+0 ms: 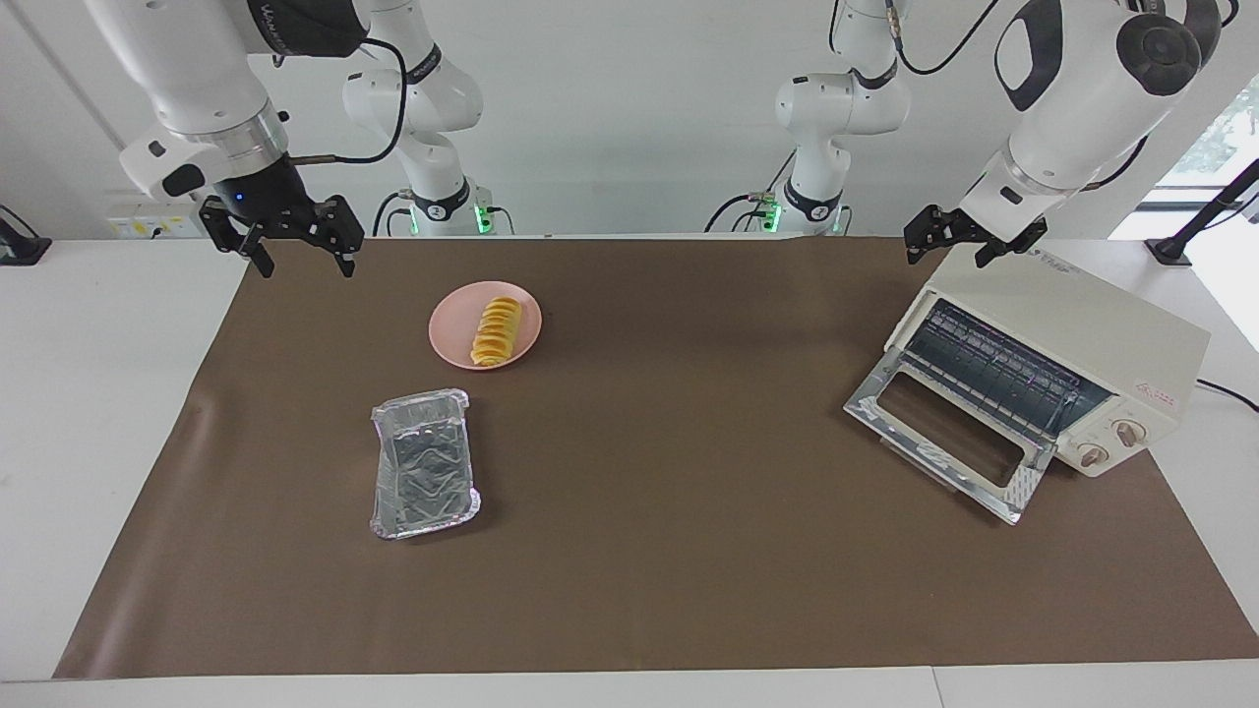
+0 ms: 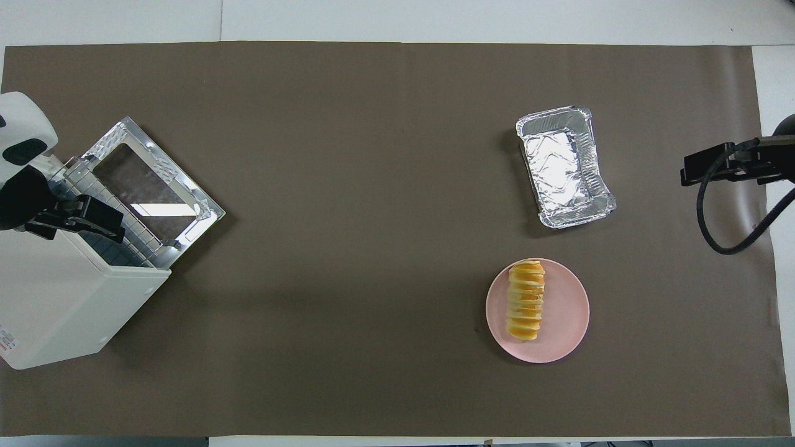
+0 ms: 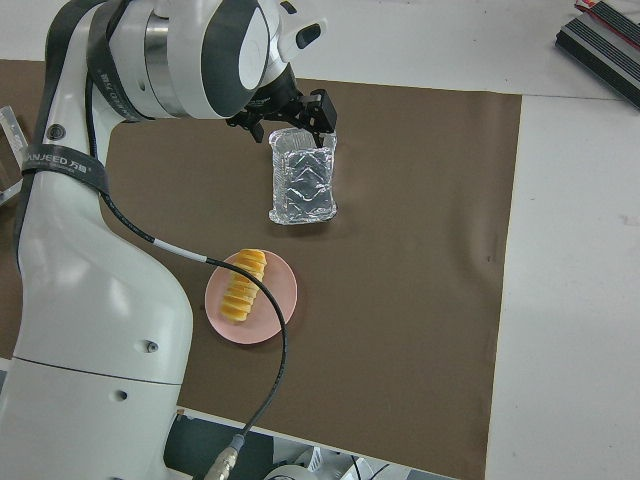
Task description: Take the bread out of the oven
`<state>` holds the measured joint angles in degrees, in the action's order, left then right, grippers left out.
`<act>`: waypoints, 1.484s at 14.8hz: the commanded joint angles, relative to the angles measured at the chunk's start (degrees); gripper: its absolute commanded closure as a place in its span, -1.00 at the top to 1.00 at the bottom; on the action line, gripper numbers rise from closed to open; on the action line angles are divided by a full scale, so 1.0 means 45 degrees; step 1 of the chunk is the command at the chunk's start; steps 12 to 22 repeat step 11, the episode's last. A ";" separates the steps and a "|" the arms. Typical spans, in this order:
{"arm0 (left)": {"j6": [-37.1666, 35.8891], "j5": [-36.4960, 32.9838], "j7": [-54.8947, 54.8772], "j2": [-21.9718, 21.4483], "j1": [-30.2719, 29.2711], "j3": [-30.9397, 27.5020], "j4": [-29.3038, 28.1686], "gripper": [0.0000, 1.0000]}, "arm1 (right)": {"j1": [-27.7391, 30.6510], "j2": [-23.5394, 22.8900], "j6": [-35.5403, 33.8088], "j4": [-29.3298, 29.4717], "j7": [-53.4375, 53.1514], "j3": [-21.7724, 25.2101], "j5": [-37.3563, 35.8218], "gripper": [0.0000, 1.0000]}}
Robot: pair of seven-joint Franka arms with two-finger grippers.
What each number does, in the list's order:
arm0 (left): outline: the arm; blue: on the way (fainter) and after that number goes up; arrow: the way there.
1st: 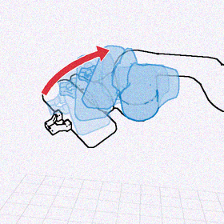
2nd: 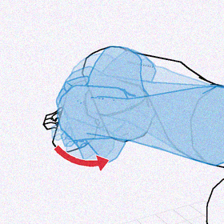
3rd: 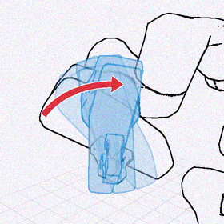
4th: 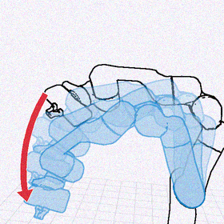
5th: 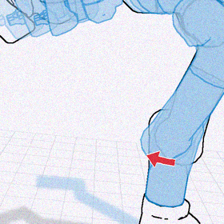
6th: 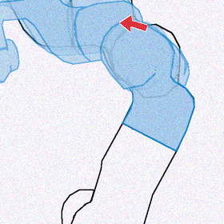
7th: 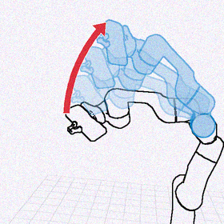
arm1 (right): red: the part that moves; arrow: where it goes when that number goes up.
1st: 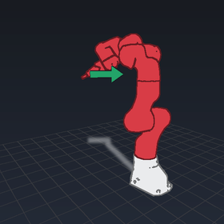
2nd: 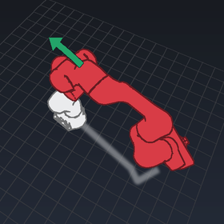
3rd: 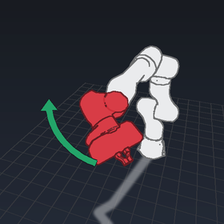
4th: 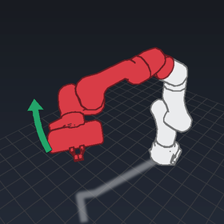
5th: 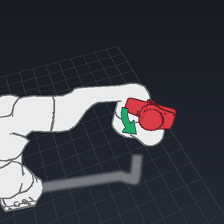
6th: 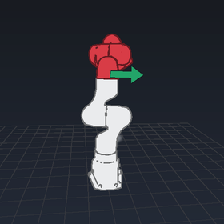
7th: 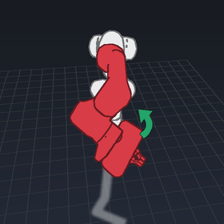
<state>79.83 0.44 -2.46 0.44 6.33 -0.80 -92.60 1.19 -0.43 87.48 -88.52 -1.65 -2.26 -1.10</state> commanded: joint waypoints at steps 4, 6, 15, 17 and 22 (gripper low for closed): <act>0.0151 -0.0136 -0.0078 -0.0215 -0.0117 0.0081 -0.0164 1.00 | 0.0184 0.0194 -0.0359 -0.0114 -0.0003 -0.0142 -0.0206 1.00; 0.0151 -0.0136 -0.0078 -0.0215 -0.0117 0.0081 -0.0164 1.00 | 0.0223 0.0213 -0.0359 -0.0134 -0.0023 -0.0142 -0.0206 1.00; 0.0151 -0.0136 -0.0078 -0.0215 -0.0117 0.0081 -0.0164 1.00 | 0.0243 0.0213 -0.0320 -0.0134 -0.0062 -0.0122 -0.0186 1.00; 0.0151 -0.0136 -0.0078 -0.0215 -0.0117 0.0081 -0.0164 1.00 | 0.0243 0.0213 -0.0320 -0.0134 -0.0062 -0.0122 -0.0186 1.00; 0.0151 -0.0136 -0.0078 -0.0215 -0.0117 0.0081 -0.0164 1.00 | 0.0243 0.0213 -0.0320 -0.0134 -0.0062 -0.0122 -0.0186 1.00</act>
